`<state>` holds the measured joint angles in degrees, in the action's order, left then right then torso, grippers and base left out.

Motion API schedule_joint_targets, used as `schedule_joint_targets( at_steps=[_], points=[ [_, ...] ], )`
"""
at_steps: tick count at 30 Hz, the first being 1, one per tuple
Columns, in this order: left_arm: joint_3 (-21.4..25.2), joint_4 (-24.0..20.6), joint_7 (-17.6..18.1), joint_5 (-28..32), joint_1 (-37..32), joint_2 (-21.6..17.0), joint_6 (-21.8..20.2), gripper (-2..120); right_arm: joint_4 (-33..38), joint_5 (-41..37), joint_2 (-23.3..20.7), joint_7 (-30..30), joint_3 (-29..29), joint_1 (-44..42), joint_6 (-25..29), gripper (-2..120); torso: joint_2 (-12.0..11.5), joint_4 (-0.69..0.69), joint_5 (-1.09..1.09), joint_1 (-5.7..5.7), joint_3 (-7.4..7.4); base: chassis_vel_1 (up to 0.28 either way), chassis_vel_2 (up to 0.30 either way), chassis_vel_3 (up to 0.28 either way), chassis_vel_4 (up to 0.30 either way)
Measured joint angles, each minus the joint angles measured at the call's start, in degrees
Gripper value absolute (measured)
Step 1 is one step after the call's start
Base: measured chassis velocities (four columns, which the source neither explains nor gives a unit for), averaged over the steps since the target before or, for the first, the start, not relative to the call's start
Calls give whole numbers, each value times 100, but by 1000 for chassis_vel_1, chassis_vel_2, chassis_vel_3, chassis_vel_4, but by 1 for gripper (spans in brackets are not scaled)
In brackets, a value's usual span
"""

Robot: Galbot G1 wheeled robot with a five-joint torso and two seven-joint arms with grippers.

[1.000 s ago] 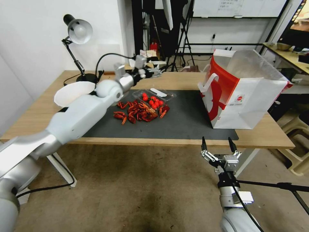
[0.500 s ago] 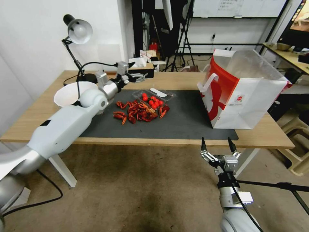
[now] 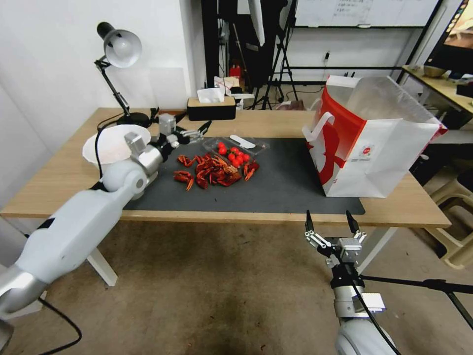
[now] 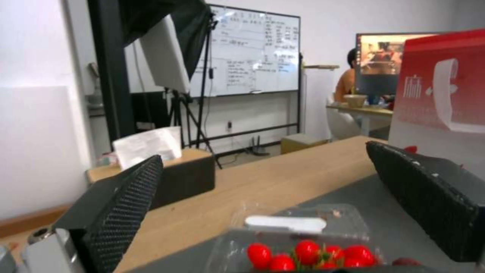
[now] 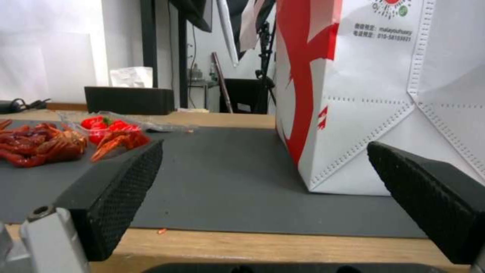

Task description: Pick up the trash from the table and place it into the takeout bag.

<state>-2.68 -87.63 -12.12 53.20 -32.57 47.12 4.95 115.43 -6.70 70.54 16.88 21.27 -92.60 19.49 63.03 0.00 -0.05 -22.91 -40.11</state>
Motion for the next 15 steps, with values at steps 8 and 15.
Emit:
schedule_joint_targets(
  at_steps=[8, 15],
  points=[
    [585, -394, 112, -139, -697, -104, 38, 100, -10, 17, -4, -5, -37, 3, -2, 100, 0, 0, 5, 0, 0, 0, 0, 0, 0],
    [929, -640, 275, -254, -1161, -183, 73, 100, -15, 39, 2, -8, -54, -5, -3, 100, 0, 0, 5, 0, 0, 0, 0, 0, 0]
  ],
)
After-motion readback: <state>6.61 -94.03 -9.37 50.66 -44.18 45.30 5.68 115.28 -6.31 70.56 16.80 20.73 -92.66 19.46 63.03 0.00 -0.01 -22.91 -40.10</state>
